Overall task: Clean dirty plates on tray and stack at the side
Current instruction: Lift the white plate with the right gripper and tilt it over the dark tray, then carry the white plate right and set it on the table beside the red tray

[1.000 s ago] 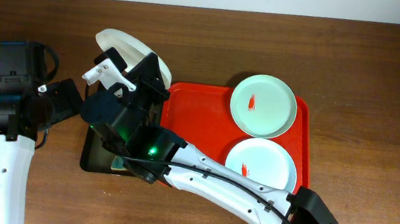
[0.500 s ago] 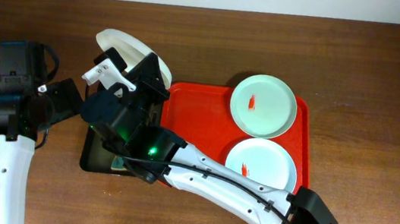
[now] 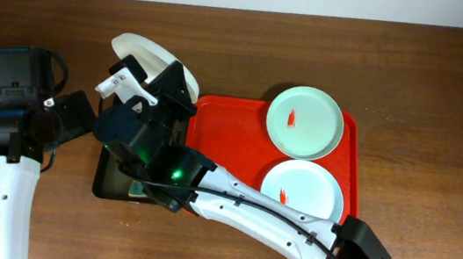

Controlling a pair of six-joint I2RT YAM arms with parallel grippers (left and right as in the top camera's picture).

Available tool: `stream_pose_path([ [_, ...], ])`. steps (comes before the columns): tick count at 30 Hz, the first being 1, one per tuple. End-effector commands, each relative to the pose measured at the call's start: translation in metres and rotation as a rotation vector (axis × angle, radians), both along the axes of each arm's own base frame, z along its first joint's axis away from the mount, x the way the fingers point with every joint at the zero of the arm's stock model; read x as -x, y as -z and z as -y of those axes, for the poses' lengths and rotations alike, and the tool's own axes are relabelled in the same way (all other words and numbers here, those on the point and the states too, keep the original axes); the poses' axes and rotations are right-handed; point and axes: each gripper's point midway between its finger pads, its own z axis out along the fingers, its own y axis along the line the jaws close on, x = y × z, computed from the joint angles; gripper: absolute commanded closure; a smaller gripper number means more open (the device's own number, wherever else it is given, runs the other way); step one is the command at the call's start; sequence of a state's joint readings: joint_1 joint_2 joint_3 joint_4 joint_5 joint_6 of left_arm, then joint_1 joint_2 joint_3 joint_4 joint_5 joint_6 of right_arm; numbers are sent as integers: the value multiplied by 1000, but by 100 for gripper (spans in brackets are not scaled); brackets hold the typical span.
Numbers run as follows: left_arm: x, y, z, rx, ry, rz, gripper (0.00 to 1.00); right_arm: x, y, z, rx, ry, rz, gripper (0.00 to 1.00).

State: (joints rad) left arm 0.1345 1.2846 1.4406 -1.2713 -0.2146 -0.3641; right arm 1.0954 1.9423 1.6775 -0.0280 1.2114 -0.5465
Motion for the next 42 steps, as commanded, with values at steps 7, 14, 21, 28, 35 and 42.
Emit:
stream_pose_path([
  [7,-1,-9,-3,-8,-21,30,1,-3,15,9,-232,1,-67,96],
  [14,-1,-9,-3,-8,-21,30,1,-11,115,9,-713,-49,-632,96],
  [21,-1,-9,-3,-8,-21,30,1,-47,137,71,-1126,-40,-1078,96],
  [28,-1,-9,-3,-8,-21,30,1,-79,146,273,-1500,274,-1157,96],
  [35,-1,-9,-3,-8,-21,30,1,-20,175,459,-1539,738,-1052,96],
  [42,-1,-9,-3,-8,-21,30,1,49,195,561,-1331,1190,-937,96],
])
